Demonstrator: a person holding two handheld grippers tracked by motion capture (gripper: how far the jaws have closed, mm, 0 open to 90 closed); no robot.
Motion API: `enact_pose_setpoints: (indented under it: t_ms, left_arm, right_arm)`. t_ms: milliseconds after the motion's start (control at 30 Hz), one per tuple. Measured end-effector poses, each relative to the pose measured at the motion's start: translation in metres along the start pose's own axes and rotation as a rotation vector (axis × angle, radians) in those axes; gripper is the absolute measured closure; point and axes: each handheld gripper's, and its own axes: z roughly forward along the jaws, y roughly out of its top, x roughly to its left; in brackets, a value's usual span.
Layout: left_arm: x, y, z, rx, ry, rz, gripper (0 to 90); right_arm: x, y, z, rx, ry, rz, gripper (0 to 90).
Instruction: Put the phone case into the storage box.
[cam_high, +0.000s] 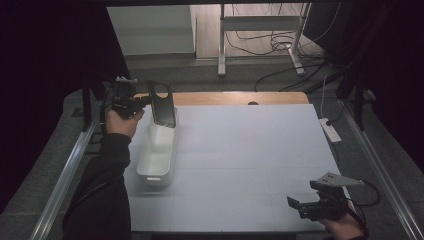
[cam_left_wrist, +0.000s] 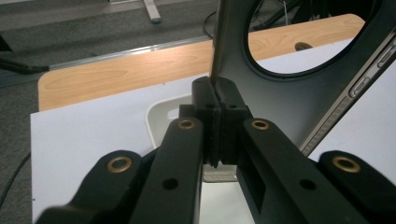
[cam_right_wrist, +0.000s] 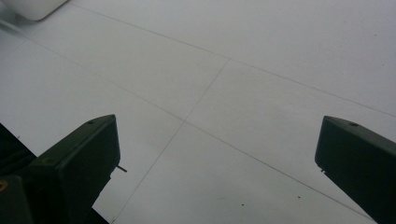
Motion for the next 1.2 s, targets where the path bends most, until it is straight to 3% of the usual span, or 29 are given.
enact_pose_setpoints:
  t_ms: [667,1200]
  left_arm:
    - [0.016,-0.002,0.022,-0.016,0.032,-0.043,88.9]
    - [0.024,-0.005,0.042,-0.012,0.062,-0.052,88.9]
  right_arm:
    - [0.0,0.0,0.0,0.007,0.001,0.0,0.3]
    - [-0.001,0.001,0.002,0.021,0.008,0.006,0.3]
